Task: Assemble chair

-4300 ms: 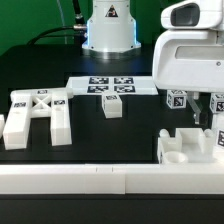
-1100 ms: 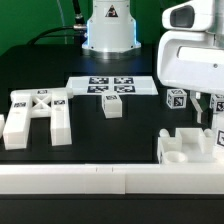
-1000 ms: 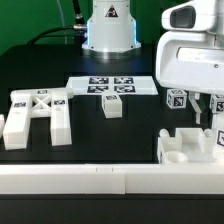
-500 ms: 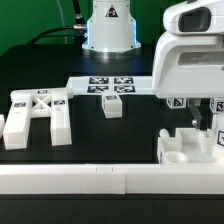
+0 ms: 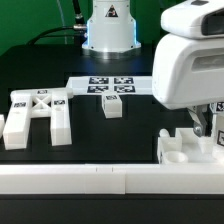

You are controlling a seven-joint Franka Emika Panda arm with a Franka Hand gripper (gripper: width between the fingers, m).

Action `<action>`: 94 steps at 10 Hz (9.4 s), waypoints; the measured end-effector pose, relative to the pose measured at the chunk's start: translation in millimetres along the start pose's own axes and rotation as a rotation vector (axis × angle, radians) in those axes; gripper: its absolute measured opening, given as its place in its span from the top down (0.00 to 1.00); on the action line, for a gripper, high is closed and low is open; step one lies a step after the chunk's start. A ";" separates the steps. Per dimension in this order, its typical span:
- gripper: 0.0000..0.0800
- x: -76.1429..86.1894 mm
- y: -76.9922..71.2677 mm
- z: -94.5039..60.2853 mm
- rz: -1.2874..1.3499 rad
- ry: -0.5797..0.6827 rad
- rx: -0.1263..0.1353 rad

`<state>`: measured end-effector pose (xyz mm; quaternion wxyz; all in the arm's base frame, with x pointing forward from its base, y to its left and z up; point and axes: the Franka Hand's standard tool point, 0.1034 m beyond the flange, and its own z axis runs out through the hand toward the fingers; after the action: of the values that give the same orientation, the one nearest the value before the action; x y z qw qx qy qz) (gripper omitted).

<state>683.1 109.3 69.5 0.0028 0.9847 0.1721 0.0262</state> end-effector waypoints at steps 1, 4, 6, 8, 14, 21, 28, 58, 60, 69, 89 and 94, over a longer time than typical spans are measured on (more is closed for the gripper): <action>0.19 -0.1 0.2 0.1 -0.045 -0.001 -0.005; 0.55 -0.7 2.1 0.3 -0.037 -0.002 -0.005; 0.64 -0.9 2.1 0.5 -0.018 -0.002 -0.005; 0.64 -0.9 2.1 0.5 0.030 -0.002 -0.004; 0.64 -4.0 6.6 1.0 0.717 -0.012 -0.004; 0.52 -14.9 29.0 0.6 1.069 -0.027 -0.055; 0.19 -42.1 27.9 -32.2 0.706 -0.017 -0.030; 0.19 -220.1 71.3 12.1 0.261 -0.512 0.055; 0.19 -221.9 71.3 12.7 0.244 -0.529 0.047; 0.19 -231.6 64.1 32.8 0.237 -0.919 0.104; 0.64 -199.2 46.6 -16.2 0.311 -0.838 0.073; 0.64 -147.5 50.3 -37.9 0.305 -0.516 0.023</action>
Offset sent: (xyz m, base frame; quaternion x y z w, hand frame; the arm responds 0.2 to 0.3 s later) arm 0.0000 0.0000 0.0000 0.0000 0.0000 0.0000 1.0000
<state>559.5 11.8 100.7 0.0312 0.9733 0.0159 -0.2271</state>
